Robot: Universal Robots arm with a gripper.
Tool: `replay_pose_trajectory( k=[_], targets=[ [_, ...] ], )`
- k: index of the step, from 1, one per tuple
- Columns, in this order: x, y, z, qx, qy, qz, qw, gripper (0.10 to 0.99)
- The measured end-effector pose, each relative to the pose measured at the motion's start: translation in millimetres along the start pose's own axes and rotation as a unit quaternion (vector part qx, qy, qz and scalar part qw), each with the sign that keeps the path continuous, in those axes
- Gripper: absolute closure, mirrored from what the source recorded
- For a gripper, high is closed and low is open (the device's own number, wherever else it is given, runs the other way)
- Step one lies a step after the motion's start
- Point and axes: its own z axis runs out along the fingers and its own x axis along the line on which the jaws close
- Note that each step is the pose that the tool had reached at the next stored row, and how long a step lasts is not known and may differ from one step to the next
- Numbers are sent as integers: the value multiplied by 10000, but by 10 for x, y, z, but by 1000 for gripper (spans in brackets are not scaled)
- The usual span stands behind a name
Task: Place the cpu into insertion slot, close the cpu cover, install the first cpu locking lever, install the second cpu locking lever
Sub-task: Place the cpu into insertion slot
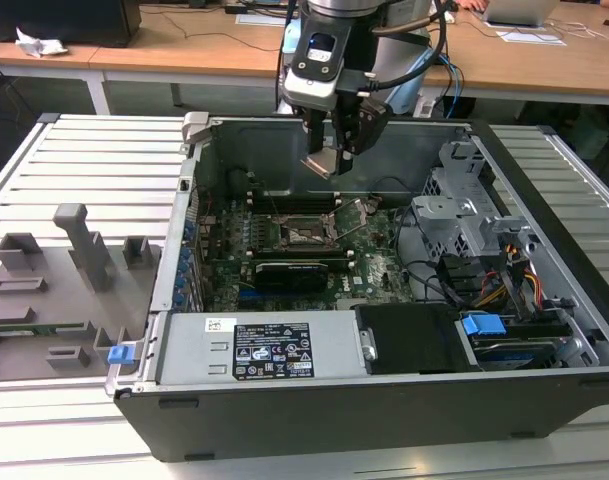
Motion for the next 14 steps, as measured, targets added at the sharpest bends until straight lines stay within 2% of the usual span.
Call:
replay_pose_trajectory(
  k=[14],
  targets=[
    [0,-1,12,-2,-15,213,9998,561]
  ],
)
